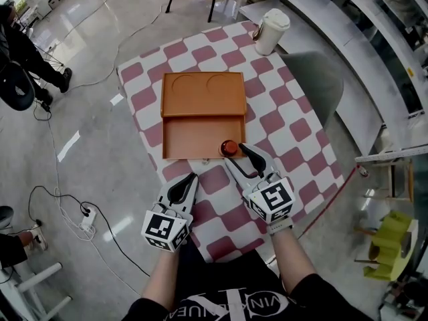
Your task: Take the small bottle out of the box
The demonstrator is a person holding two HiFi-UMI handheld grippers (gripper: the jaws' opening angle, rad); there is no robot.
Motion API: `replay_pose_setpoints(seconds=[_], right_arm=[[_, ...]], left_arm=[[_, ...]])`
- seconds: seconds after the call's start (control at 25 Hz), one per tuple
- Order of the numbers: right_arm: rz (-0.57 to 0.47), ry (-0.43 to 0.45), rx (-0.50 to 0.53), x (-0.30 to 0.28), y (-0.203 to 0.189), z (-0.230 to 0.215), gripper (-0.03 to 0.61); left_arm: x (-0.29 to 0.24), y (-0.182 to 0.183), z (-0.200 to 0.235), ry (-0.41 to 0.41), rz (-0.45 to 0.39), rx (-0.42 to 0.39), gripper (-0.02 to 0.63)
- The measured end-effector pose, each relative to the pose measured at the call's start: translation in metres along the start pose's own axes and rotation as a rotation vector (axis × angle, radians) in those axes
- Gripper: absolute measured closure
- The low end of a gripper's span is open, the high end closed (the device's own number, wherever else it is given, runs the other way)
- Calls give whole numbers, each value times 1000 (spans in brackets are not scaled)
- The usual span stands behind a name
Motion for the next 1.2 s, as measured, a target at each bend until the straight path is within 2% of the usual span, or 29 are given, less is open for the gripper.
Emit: replay_pose_setpoints(seconds=[0.56,1.04,1.2], right_arm=[[-14,17,53,-16,-4,-2,402],[-37,-6,92,-18,-5,0,405],[-28,-23,85,-18,-4,-1,431]], left_arm=[[2,-8,7,29,0,35,589],[6,-19,10,45,-6,61,589],[7,-20,9,47,-3,61,589]])
Point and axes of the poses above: the fingertips, and each gripper's own axes: x backward along the fingers, z to its left, y out of its top, the point moved 10 cm from there along x, backward along the fingers, and after that the axes turned 11 degrees about x, right-handed, at the moved point
